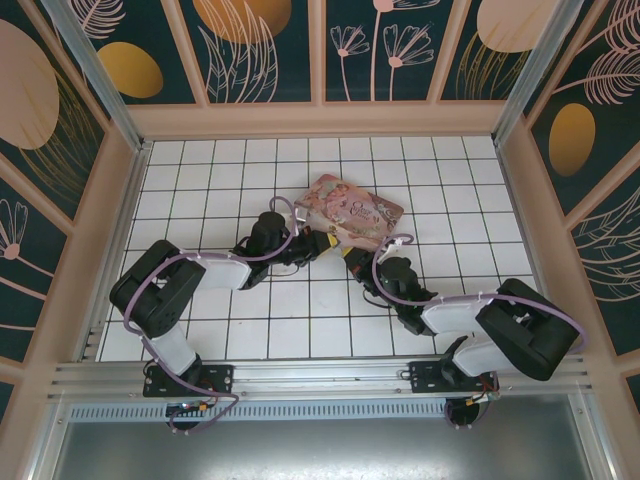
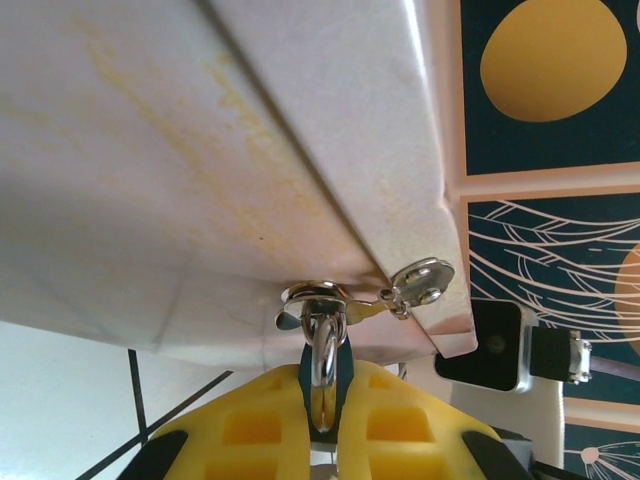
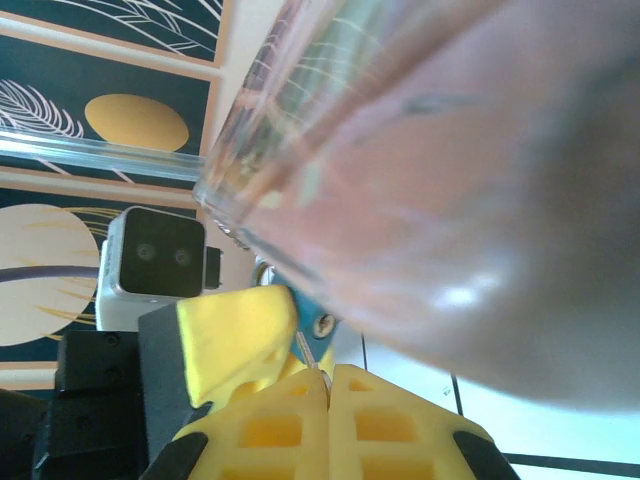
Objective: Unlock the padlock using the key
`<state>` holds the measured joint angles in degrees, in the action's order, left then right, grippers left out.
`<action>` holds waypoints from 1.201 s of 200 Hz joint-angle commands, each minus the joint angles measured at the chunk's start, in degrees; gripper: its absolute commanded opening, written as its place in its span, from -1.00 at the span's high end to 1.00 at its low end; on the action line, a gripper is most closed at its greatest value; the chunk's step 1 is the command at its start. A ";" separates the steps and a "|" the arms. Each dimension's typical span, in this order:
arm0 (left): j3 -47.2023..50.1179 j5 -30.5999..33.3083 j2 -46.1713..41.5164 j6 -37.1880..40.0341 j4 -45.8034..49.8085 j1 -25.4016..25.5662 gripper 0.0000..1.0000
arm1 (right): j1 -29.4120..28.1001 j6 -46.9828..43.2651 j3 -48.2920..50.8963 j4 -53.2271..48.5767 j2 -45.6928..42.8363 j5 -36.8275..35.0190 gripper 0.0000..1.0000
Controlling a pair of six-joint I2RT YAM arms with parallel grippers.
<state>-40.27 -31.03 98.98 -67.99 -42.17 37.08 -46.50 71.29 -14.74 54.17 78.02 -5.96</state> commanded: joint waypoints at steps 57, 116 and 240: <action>0.37 -0.29 -0.38 0.74 -2.48 0.10 1.00 | -0.44 -0.48 -1.56 3.83 1.65 0.76 1.00; 0.19 -0.49 0.64 0.38 -3.26 0.14 1.00 | -0.52 0.54 3.09 0.68 -3.23 -0.16 1.00; 0.11 -0.42 0.07 0.48 -3.05 0.10 1.00 | -0.26 0.35 -0.44 2.69 2.81 1.21 1.00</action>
<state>-40.01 -31.03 99.18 -67.99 -42.13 37.12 -46.59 71.40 -13.10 54.22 80.31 -5.50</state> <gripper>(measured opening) 0.100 0.049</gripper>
